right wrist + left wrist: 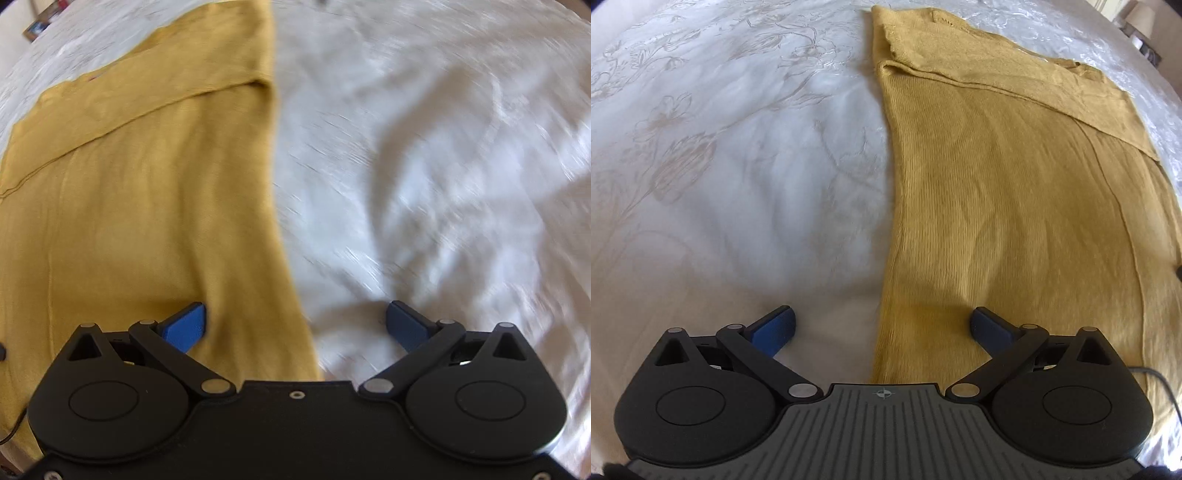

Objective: Fold small clothes

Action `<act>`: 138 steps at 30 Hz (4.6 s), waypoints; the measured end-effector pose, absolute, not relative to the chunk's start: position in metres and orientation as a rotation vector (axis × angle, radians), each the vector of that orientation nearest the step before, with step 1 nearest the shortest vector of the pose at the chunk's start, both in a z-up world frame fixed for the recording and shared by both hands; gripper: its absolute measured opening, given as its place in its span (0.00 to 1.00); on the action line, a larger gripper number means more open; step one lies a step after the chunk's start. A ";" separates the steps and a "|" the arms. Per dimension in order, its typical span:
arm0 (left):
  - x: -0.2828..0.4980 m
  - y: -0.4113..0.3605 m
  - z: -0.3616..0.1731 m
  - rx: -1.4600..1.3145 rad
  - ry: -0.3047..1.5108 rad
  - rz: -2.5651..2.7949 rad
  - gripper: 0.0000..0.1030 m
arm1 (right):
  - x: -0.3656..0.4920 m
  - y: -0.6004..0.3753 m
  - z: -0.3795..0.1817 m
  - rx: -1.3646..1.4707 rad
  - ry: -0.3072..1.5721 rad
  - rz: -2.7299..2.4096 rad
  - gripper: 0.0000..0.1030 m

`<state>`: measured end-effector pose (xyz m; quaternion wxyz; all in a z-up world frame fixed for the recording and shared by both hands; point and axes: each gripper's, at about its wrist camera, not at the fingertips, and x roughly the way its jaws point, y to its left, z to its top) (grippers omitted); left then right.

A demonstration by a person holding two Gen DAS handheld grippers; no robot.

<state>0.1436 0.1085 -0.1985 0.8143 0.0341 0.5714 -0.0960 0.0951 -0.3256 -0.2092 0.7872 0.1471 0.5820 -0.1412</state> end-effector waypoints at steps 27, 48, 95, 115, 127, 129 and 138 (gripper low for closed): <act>0.069 0.126 -0.206 -0.021 1.262 -0.297 1.00 | -0.040 -0.340 -0.198 0.607 1.256 -0.057 1.00; 0.051 0.150 -0.191 -0.121 1.244 -0.292 0.51 | -0.024 -0.311 -0.198 0.623 1.293 0.058 0.63; 0.239 0.116 -0.068 -0.327 0.758 -0.390 0.07 | 0.179 -0.361 -0.100 0.573 0.794 0.071 0.17; 0.346 0.107 -0.129 -0.286 0.885 -0.257 0.41 | 0.294 -0.383 -0.166 0.579 0.915 0.007 0.55; 0.276 0.065 -0.137 -0.056 0.948 -0.391 0.48 | 0.264 -0.357 -0.154 0.424 0.914 0.033 0.59; 0.271 0.059 -0.147 -0.056 0.978 -0.399 0.48 | 0.261 -0.345 -0.158 0.397 0.939 0.059 0.59; 0.292 0.043 -0.171 0.008 1.011 -0.425 0.48 | 0.271 -0.301 -0.183 0.185 1.047 0.183 0.61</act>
